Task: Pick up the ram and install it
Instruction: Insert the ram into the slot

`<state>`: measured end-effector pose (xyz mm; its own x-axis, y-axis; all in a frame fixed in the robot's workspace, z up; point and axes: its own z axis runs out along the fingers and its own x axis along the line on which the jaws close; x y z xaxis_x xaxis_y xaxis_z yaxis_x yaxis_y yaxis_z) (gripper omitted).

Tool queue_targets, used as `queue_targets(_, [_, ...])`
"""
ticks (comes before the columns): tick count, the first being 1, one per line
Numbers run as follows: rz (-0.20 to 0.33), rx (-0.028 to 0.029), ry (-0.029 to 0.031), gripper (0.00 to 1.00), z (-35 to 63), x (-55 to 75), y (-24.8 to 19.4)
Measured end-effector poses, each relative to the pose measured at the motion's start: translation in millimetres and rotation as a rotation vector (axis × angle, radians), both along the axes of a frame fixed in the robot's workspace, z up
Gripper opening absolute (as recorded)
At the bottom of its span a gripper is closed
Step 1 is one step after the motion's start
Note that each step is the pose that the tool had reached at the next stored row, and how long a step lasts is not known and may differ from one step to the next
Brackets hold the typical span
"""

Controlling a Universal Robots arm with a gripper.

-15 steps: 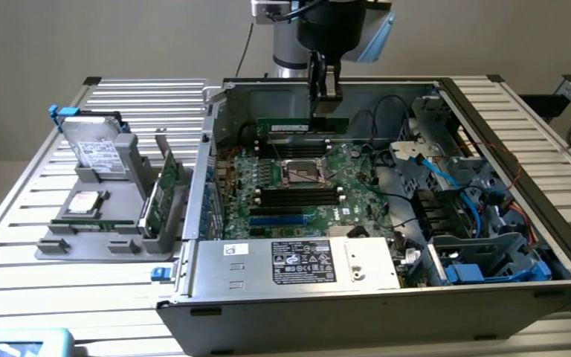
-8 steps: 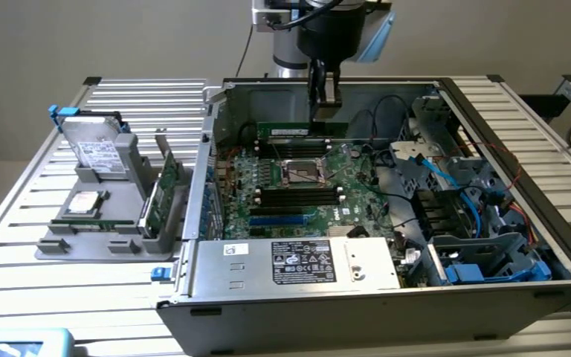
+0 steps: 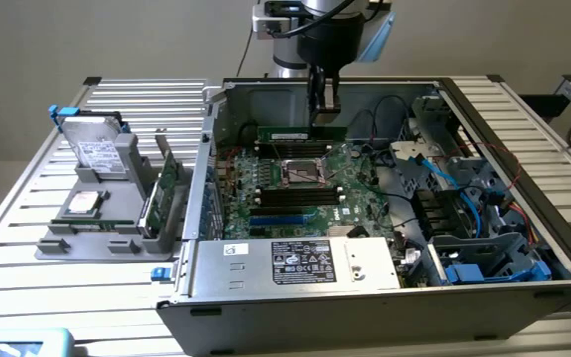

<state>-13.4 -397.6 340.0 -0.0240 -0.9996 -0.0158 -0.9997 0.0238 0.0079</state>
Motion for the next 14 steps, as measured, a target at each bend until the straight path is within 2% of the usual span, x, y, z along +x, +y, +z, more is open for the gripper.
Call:
queue_targets(2, [0.0,-0.0005,0.0001,0.14,-1.7,0.0,0.0])
queue_targets(4, [0.0,-0.0035,0.0001,0.14,-3.3,0.1,0.0])
queue_targets(10, [0.001,-0.0044,0.0008,0.14,-6.0,0.1,0.0])
queue_targets(14, [0.001,-0.0101,0.0006,0.14,-7.2,0.1,-0.1])
